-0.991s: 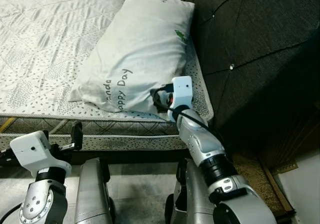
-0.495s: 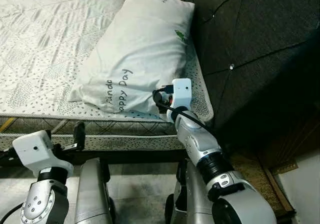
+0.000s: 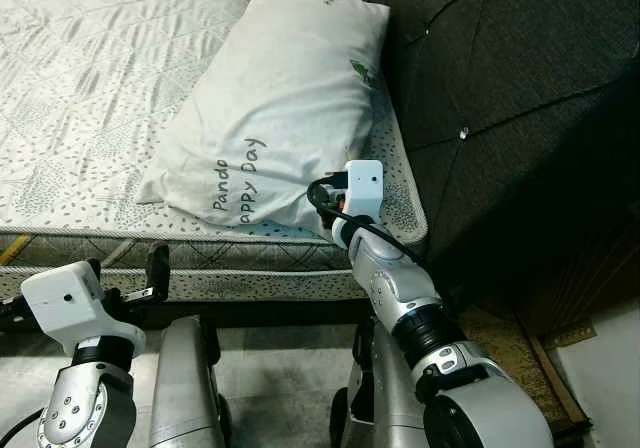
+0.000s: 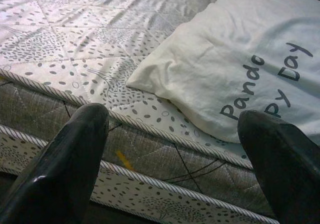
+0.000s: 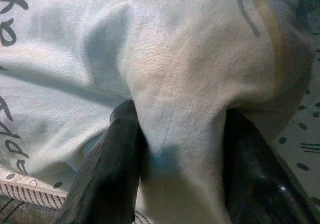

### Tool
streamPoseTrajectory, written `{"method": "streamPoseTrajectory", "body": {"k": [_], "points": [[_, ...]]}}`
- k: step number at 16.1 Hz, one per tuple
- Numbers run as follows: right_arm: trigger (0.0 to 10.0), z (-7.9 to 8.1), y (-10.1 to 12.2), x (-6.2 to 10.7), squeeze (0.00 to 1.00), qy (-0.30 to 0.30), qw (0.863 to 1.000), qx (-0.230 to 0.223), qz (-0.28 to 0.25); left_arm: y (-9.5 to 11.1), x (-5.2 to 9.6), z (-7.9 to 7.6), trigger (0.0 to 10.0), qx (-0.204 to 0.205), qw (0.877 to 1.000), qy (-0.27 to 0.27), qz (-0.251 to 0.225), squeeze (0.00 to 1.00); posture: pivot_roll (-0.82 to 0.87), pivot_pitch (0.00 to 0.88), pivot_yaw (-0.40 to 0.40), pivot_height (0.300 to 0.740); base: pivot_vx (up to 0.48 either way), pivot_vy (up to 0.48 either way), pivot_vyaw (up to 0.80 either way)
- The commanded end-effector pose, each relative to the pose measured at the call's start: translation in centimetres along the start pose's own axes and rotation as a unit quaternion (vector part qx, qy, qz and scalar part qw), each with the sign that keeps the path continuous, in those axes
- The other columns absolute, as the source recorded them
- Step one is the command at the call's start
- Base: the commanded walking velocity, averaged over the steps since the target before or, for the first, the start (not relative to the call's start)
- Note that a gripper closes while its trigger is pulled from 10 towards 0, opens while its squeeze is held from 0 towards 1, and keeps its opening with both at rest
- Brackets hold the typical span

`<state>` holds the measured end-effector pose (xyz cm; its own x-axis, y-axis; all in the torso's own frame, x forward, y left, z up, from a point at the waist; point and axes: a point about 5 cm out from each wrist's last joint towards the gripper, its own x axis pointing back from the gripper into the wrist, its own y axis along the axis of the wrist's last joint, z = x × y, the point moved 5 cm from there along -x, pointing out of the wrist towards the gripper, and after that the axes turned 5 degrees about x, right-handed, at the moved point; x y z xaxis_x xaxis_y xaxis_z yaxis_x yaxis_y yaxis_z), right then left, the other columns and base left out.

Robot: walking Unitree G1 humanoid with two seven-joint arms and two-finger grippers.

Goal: Clean up the room

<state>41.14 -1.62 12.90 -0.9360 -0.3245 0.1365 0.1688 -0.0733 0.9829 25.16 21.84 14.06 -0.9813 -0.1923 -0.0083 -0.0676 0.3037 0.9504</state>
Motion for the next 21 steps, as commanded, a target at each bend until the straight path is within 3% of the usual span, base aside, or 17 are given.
{"method": "streamPoseTrajectory", "body": {"k": [1,4,7,11,15,16,18,21], "points": [[0.0,8.5,1.4,-0.2,0.0,0.08,0.995,-0.055,-0.012,-0.1,0.2,-0.3,10.0,0.0,1.0,-0.002,0.005,0.0,0.18,0.207,-0.142,0.517,0.0,0.0,0.0],[0.0,7.4,1.4,-0.4,0.0,0.063,0.997,-0.05,-0.013,0.0,0.0,-0.3,10.0,-0.003,1.0,-0.006,0.005,0.0,0.18,0.204,-0.132,0.517,0.0,0.0,0.0],[0.0,7.2,1.3,-0.4,0.0,0.06,0.997,-0.05,-0.013,0.1,-0.1,-0.4,10.0,-0.003,1.0,-0.008,0.005,0.0,0.18,0.203,-0.13,0.517,0.0,0.0,0.0],[0.0,5.8,2.3,-0.8,0.0,0.039,0.997,-0.053,-0.031,-0.5,0.1,-2.7,10.0,0.017,0.997,-0.074,0.029,0.0,0.19,0.2,-0.133,0.517,0.0,0.0,0.0],[0.0,3.7,4.0,-1.1,0.0,0.02,0.997,-0.024,-0.065,-1.0,0.4,-3.5,10.0,0.017,0.995,-0.093,0.04,0.0,0.18,0.192,-0.136,0.517,0.0,0.0,0.0],[0.0,2.7,4.6,-1.2,0.0,0.007,0.997,-0.018,-0.076,-1.0,0.4,-3.6,10.0,0.012,0.994,-0.098,0.041,0.0,0.18,0.192,-0.136,0.517,0.0,0.0,0.0],[0.0,-0.9,6.2,-1.4,0.0,-0.051,0.994,0.002,-0.096,-0.8,0.2,-3.4,10.0,0.009,0.995,-0.096,0.038,0.0,0.19,0.187,-0.135,0.517,0.0,0.0,0.0],[0.0,-5.2,7.4,-1.2,0.0,-0.125,0.987,0.022,-0.098,-0.7,0.1,-3.3,10.0,0.006,0.995,-0.093,0.036,0.0,0.19,0.18,-0.132,0.517,0.0,0.0,0.0]]}}
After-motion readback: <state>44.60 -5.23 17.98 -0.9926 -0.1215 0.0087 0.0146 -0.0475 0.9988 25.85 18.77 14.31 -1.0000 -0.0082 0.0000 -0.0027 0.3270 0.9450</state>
